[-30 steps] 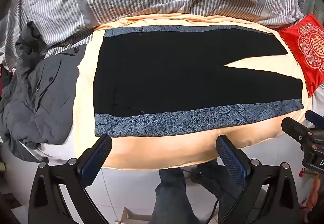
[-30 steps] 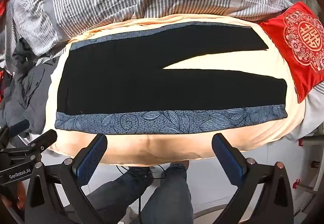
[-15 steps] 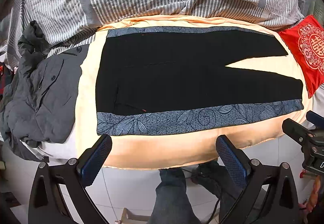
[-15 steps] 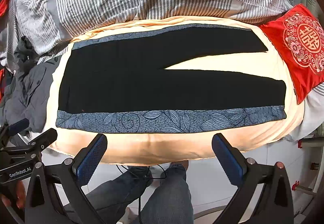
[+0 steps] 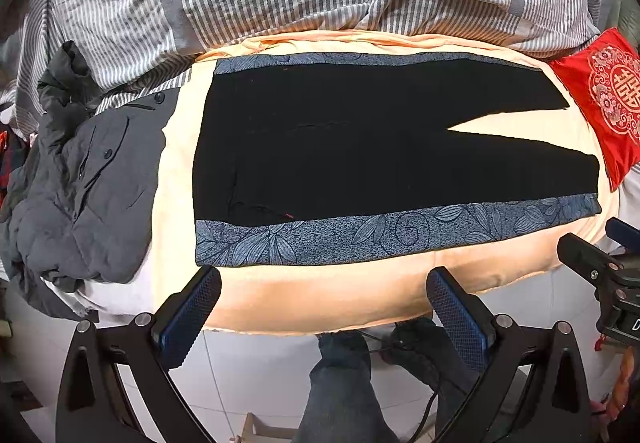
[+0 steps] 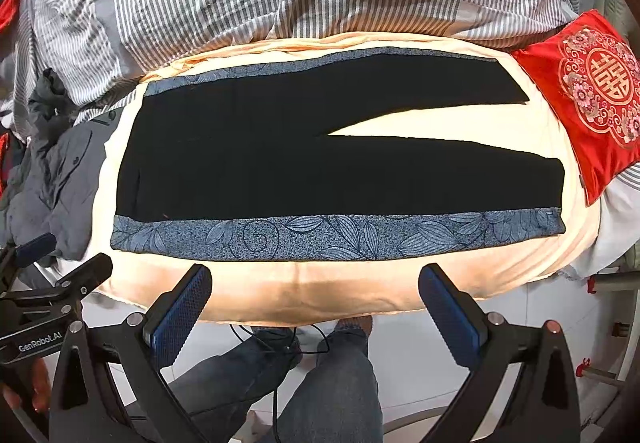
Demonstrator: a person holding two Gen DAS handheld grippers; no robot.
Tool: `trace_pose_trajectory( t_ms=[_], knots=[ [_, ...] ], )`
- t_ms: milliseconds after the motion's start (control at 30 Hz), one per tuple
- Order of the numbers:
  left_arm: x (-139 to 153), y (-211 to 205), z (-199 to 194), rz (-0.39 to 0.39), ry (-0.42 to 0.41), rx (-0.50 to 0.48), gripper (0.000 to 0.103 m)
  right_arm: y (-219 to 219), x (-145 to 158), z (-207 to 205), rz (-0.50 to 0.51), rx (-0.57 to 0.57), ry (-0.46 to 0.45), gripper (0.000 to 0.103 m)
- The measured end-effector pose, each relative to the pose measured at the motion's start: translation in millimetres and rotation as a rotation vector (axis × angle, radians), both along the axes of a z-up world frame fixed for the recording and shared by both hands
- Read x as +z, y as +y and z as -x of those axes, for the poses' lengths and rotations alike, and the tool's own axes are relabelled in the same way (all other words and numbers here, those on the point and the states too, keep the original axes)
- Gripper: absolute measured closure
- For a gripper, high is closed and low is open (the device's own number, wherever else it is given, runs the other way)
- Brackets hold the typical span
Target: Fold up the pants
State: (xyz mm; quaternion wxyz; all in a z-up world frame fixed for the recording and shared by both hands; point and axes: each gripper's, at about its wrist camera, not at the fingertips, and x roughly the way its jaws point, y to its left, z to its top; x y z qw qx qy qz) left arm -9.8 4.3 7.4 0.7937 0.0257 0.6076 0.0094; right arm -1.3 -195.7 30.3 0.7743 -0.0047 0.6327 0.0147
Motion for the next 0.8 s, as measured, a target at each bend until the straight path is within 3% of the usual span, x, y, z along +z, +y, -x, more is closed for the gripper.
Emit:
trace_pose_trajectory(
  t_ms=[567, 800],
  knots=[
    [-8.7, 5.3, -2.9, 0.052, 0.080, 0.002, 0.000, 5.0, -8.7, 1.0, 0.008, -0.010, 0.023, 0.000],
    [-15.6, 13.9, -6.2, 0.075, 0.099, 0.015, 0.000, -0.5, -11.8, -1.7, -0.088, -0.052, 0.021, 0.000]
  ],
)
